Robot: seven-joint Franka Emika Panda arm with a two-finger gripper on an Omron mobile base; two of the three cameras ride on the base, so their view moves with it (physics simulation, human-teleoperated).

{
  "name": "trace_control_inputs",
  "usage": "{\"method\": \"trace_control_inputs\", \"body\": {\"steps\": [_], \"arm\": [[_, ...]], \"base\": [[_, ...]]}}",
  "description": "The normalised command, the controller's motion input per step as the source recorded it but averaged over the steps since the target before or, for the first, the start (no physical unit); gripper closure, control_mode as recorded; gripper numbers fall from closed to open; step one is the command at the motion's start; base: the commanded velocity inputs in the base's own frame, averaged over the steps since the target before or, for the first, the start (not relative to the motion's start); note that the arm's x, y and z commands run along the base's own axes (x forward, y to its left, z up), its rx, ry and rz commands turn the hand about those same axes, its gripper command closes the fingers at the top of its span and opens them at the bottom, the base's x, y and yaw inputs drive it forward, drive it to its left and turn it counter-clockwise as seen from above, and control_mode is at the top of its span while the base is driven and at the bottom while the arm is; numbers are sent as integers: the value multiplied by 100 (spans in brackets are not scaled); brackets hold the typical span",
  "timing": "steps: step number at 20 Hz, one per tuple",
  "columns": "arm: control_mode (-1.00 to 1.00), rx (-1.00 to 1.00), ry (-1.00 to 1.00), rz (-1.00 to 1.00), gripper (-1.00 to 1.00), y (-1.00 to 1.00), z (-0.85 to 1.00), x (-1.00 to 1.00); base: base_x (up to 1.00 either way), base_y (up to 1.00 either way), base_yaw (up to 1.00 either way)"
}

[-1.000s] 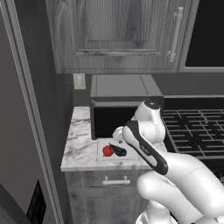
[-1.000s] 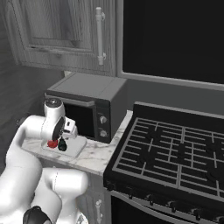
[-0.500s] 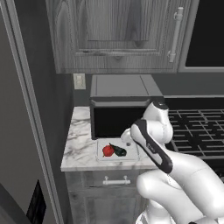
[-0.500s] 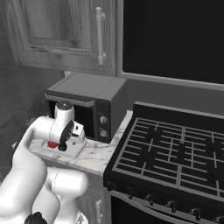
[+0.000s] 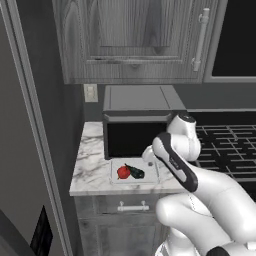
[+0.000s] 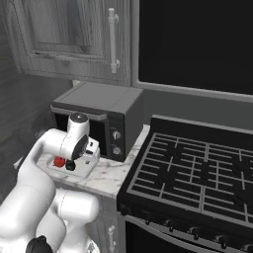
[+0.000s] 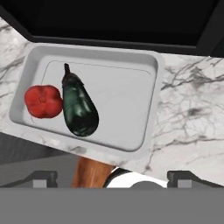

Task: Take the eggplant and bell pepper out of the freezer and place them in the tupperware container on the counter. Then put the tupperware containing the vegetables back in the freezer.

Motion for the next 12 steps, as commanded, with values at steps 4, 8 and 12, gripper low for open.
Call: {"method": "trace_control_inputs", "body": {"steps": [4,8,12], "arm": [[-100,0,0,0,-100,-20,-1,13],[-100,0,0,0,-100,-25,-4,11],[-100,0,0,0,-100,-14,-16,13]], "base": [[0,0,0],[0,0,0],[0,0,0]]}}
